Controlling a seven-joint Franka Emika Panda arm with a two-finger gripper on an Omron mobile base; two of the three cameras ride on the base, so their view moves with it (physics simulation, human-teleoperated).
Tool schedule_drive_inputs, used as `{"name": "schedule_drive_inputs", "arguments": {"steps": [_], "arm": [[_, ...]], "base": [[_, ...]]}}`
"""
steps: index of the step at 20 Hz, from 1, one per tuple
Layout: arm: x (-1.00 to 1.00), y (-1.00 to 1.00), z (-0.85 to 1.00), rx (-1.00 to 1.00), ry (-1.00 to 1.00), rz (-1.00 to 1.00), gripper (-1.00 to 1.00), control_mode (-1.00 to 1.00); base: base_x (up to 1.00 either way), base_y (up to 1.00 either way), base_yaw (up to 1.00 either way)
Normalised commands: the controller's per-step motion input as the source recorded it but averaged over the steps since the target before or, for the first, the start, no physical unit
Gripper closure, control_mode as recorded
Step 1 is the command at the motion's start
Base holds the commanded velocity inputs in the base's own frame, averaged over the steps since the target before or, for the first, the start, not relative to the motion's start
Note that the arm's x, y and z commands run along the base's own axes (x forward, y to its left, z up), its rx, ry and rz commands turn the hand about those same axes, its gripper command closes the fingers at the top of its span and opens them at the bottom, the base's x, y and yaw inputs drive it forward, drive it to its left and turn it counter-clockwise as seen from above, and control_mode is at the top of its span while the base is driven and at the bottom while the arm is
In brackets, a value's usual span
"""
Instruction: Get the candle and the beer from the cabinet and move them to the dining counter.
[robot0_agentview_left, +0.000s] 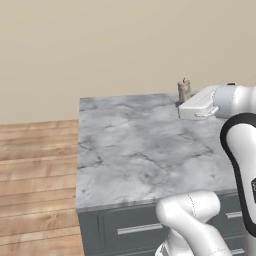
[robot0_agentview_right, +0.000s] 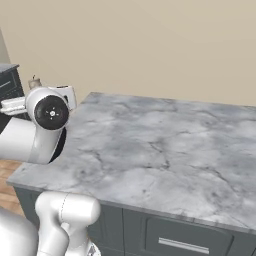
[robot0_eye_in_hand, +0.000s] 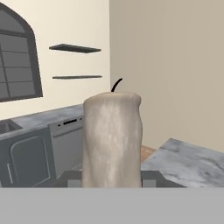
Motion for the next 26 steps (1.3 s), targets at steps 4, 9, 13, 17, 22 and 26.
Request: {"name": "schedule_drive_inputs", "arguments": {"steps": [4,9,13,17,22,26], "arm": [[0.0,0.0,0.0,0.0,0.0,0.0,1.0,1.0],[0.12,-0.32,-0.14,0.03,0.02,0.12,1.0,-1.0],[0.0,-0.56,-0.39,0.1,0.02,0.15,1.0,-1.0],[0.07,-0.51,-0.49,0.04,0.03,0.1,1.0,-1.0],[0.26,-0.35,-0.64,-0.01,0.13,0.12,1.0,-1.0],[0.33,-0.23,-0.67,-0.04,0.0,0.16,1.0,-1.0]], "base": [[0.0,0.0,0.0],[0.0,0.0,0.0],[0.0,0.0,0.0],[0.0,0.0,0.0],[0.0,0.0,0.0],[0.0,0.0,0.0]]}}
